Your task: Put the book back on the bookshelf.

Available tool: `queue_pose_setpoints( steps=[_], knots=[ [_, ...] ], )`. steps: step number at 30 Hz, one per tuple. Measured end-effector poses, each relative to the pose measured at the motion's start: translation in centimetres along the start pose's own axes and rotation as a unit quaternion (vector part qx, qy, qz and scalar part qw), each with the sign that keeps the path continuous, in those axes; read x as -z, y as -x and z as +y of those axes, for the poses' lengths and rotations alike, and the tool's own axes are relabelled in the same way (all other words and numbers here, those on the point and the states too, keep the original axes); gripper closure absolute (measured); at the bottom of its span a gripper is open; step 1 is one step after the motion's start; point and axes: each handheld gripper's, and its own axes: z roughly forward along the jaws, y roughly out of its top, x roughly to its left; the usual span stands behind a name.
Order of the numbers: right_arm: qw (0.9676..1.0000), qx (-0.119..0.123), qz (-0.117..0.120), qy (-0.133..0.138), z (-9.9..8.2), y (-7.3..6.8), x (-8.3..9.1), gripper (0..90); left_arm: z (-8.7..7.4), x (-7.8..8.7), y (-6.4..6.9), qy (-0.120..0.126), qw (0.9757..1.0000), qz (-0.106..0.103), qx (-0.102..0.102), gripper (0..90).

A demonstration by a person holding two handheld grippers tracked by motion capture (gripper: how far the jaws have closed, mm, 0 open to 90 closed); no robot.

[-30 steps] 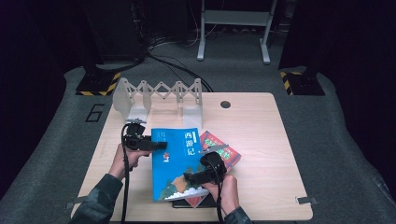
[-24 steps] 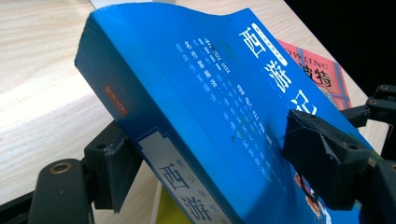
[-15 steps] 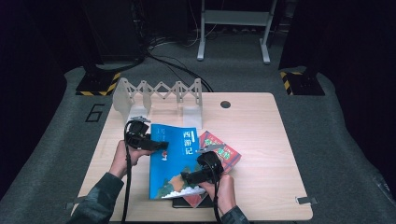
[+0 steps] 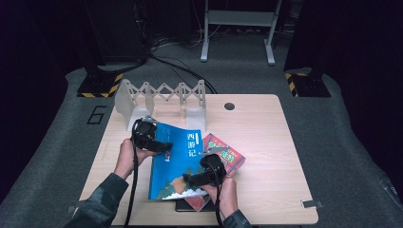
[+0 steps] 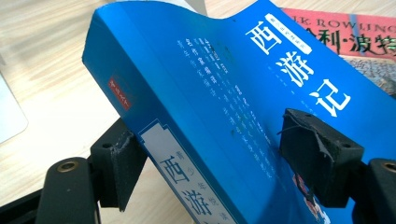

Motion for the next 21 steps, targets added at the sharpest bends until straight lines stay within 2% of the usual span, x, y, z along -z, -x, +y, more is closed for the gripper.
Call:
queue_pose_setpoints(
  steps=[4,5,6,12,13,14,15,16,18,19,21],
  knots=[
    [1.0000,0.001,0.002,0.002,0.0,0.0,0.0,9.6,-0.4,0.0,-0.7,0.004,0.9996,-0.024,0.017,24.1],
    [1.0000,0.000,0.002,0.002,0.0,0.0,0.0,9.5,-0.4,0.0,-0.9,0.000,0.9995,-0.029,0.012,24.0],
    [1.0000,0.001,0.001,0.002,0.0,0.0,0.0,9.5,-0.4,-0.1,-1.0,0.000,0.9993,-0.033,0.018,23.0],
    [1.0000,0.001,0.001,0.004,0.0,0.0,-0.1,9.5,-0.5,-0.7,-1.1,-0.011,0.9992,-0.032,0.019,17.2],
    [1.0000,0.001,0.001,0.004,0.0,0.0,-0.1,9.5,-0.6,-0.8,-1.1,-0.010,0.9990,-0.035,0.025,17.0],
    [1.0000,0.001,0.001,0.004,0.0,0.0,-0.1,9.5,-0.5,-0.8,-1.3,-0.015,0.9989,-0.040,0.021,17.2],
    [1.0000,0.001,0.002,0.005,0.0,0.0,-0.1,9.5,-0.6,-0.8,-1.4,-0.008,0.9986,-0.045,0.027,17.9],
    [1.0000,-0.003,0.004,0.005,-0.1,0.0,-0.1,9.5,-0.7,-0.9,-1.6,-0.001,0.9970,-0.062,0.046,20.0],
    [1.0000,-0.002,0.004,0.006,-0.1,0.1,0.0,9.5,-0.9,-1.1,-1.8,0.000,0.9963,-0.068,0.052,23.0],
    [0.9999,0.002,0.005,0.010,-0.1,0.1,-0.1,9.5,-0.9,-1.0,-1.9,-0.003,0.9965,-0.070,0.045,23.8],
    [0.9999,0.003,0.005,0.009,-0.1,0.2,-0.1,9.5,-0.9,-1.1,-1.7,0.001,0.9948,-0.083,0.059,26.2]
  ],
)
